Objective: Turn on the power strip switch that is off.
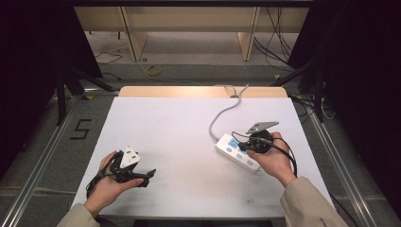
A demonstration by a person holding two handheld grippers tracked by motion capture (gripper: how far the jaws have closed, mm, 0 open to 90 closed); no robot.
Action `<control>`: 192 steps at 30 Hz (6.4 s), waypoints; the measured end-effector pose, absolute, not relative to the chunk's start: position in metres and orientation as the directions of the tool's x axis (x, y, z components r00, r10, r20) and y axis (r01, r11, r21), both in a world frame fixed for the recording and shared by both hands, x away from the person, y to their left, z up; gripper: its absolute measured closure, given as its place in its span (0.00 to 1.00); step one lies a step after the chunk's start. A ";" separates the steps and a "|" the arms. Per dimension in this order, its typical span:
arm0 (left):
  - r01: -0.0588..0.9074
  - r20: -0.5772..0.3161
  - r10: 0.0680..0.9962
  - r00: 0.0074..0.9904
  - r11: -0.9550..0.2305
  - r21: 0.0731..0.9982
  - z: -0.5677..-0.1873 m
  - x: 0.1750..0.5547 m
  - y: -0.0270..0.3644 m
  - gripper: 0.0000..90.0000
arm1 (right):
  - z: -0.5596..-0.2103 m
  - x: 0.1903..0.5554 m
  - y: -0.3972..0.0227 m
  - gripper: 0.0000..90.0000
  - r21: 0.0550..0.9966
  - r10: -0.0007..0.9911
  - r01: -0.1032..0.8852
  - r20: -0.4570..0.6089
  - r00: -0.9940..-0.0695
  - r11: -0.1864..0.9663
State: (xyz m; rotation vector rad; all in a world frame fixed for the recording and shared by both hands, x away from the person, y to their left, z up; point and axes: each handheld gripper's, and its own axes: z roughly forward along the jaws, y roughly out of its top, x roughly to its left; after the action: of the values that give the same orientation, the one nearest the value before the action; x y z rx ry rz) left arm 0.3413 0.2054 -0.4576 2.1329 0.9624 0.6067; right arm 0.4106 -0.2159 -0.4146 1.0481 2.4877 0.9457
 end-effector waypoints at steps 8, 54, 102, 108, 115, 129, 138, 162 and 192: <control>0.448 0.123 0.780 0.613 -0.472 0.759 -0.458 0.341 0.205 0.13 | -0.415 0.414 -0.212 1.00 0.662 0.713 0.534 0.000 -0.701 0.525; 0.448 0.124 0.780 0.613 -0.473 0.759 -0.458 0.341 0.205 0.13 | -0.420 0.431 -0.197 1.00 0.632 0.701 0.546 0.008 -0.714 0.549; 0.450 0.120 0.780 0.615 -0.472 0.758 -0.458 0.342 0.205 0.13 | -0.431 0.446 -0.180 1.00 0.556 0.681 0.557 -0.022 -0.732 0.617; 0.450 0.121 0.778 0.616 -0.474 0.757 -0.458 0.342 0.205 0.13 | -0.432 0.447 -0.177 1.00 0.547 0.679 0.560 -0.020 -0.734 0.622; 0.450 0.120 0.778 0.617 -0.474 0.757 -0.458 0.342 0.205 0.13 | -0.437 0.449 -0.174 1.00 0.530 0.673 0.559 -0.030 -0.739 0.638; 0.451 0.119 0.778 0.617 -0.473 0.757 -0.458 0.342 0.205 0.13 | -0.438 0.450 -0.170 1.00 0.517 0.671 0.559 -0.041 -0.740 0.648; 0.452 0.119 0.778 0.616 -0.474 0.756 -0.458 0.342 0.204 0.13 | -0.439 0.450 -0.170 1.00 0.511 0.673 0.561 -0.047 -0.738 0.651; 0.451 0.121 0.778 0.617 -0.475 0.756 -0.458 0.342 0.204 0.13 | -0.440 0.450 -0.167 1.00 0.498 0.679 0.567 -0.062 -0.732 0.656; 0.448 0.124 0.772 0.623 -0.482 0.753 -0.458 0.342 0.203 0.13 | -0.441 0.448 -0.164 1.00 0.493 0.689 0.573 -0.077 -0.720 0.654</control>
State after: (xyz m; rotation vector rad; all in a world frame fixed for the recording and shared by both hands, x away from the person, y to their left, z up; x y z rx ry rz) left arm 0.3421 0.2031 -0.4582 2.1472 0.9523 0.5966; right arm 0.4478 -0.1641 -0.4412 1.0190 2.6155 0.6486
